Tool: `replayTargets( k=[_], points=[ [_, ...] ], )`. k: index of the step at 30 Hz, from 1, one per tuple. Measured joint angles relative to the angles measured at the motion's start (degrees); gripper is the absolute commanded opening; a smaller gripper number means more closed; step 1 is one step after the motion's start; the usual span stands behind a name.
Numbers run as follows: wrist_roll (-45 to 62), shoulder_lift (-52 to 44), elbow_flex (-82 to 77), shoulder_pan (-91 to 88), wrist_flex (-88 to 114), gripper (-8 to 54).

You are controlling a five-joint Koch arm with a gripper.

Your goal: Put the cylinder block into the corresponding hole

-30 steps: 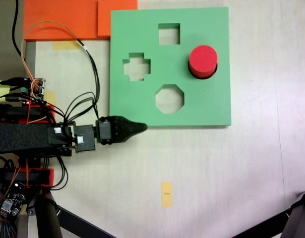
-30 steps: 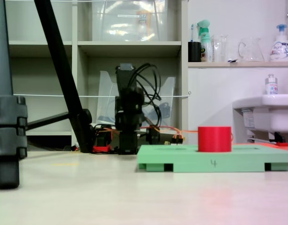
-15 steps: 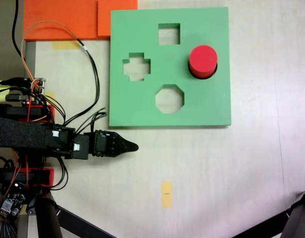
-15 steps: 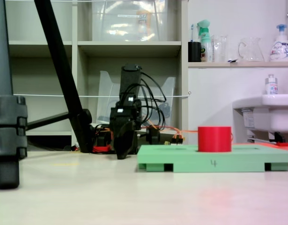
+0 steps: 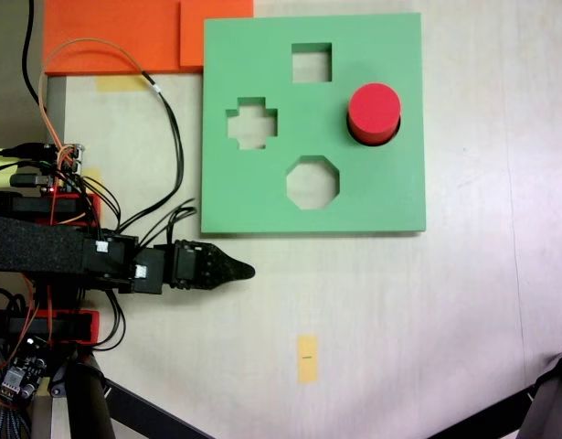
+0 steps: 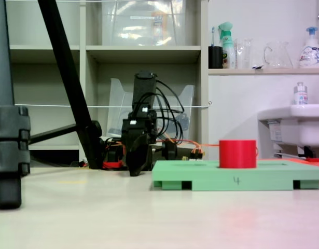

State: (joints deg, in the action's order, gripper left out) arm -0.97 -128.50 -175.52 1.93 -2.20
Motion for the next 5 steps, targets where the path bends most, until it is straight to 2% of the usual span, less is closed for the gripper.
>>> replayTargets(
  k=[5],
  points=[
    [0.0, 0.0, 0.0, 0.0, 0.0, 34.8]
  ],
)
